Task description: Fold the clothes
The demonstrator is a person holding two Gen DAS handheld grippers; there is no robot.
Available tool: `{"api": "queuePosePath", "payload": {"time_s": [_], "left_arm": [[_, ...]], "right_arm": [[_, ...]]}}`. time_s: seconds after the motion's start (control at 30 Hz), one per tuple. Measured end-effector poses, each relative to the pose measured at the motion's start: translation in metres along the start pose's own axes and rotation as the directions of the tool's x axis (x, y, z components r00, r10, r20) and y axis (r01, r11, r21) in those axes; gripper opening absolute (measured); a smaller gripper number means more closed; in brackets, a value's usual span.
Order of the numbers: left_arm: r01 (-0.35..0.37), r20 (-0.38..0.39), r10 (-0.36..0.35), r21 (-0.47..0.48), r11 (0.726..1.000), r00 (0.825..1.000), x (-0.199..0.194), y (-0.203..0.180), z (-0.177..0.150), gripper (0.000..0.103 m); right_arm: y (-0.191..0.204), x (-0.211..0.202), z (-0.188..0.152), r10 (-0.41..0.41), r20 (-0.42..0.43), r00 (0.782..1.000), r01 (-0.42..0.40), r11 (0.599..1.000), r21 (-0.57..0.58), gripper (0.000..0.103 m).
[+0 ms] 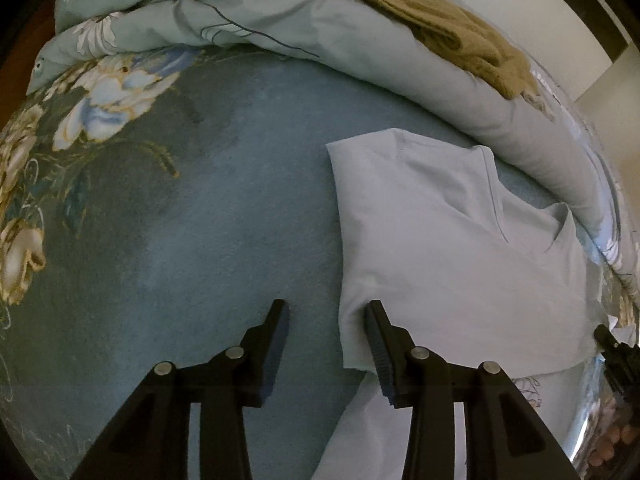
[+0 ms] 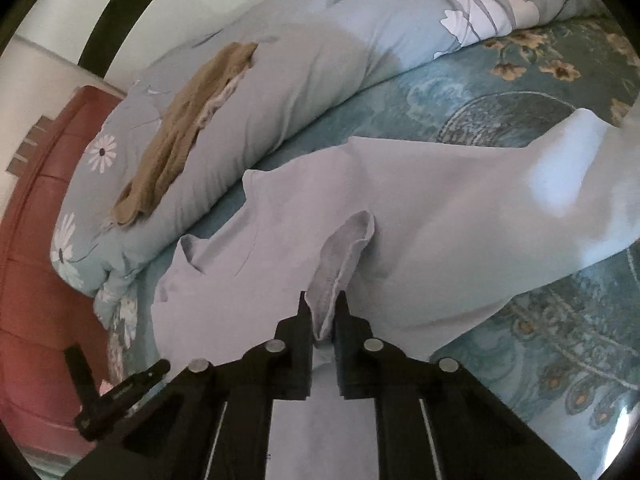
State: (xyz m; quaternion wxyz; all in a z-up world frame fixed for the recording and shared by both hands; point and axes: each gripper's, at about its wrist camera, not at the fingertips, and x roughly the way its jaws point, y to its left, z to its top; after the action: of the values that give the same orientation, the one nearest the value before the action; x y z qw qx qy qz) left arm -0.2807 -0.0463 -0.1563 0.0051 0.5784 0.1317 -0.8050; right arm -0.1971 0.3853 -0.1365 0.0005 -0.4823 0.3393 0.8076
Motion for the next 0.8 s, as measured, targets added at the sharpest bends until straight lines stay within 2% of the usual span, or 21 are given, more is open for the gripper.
{"api": "queuePosePath", "payload": {"time_s": [0.33, 0.53, 0.6, 0.67, 0.73, 0.77, 0.8], "left_arm": [[-0.013, -0.003, 0.013, -0.021, 1.0, 1.0, 0.0, -0.004, -0.006, 0.045], [-0.021, 0.021, 0.023, -0.09, 0.996, 1.0, -0.014, 0.003, -0.019, 0.047], [-0.036, 0.047, 0.04, -0.093, 0.995, 0.998, -0.024, 0.003, -0.026, 0.047], [-0.037, 0.074, 0.044, -0.091, 0.995, 0.996, -0.035, 0.002, -0.035, 0.048], [-0.035, 0.089, 0.042, -0.086, 0.996, 0.995, -0.045, 0.004, -0.041, 0.05], [-0.031, 0.091, 0.039, -0.086, 0.996, 0.995, -0.046, 0.007, -0.043, 0.051], [-0.026, 0.091, 0.034, -0.086, 0.996, 0.995, -0.046, 0.011, -0.044, 0.052]], "right_arm": [[-0.036, -0.039, 0.0, -0.142, 0.071, 0.987, 0.142, 0.99, -0.001, 0.007], [-0.058, -0.063, 0.0, -0.226, 0.113, 0.968, 0.227, 0.974, 0.003, 0.007], [-0.07, -0.085, 0.008, -0.307, 0.152, 0.94, 0.314, 0.949, -0.026, 0.007], [-0.078, -0.107, 0.019, -0.419, 0.188, 0.888, 0.435, 0.899, -0.054, 0.011], [-0.088, -0.124, 0.03, -0.508, 0.208, 0.836, 0.529, 0.846, -0.06, 0.036], [-0.094, -0.129, 0.034, -0.525, 0.209, 0.825, 0.544, 0.838, -0.044, 0.054], [-0.101, -0.133, 0.038, -0.523, 0.205, 0.827, 0.538, 0.843, -0.018, 0.054]]}}
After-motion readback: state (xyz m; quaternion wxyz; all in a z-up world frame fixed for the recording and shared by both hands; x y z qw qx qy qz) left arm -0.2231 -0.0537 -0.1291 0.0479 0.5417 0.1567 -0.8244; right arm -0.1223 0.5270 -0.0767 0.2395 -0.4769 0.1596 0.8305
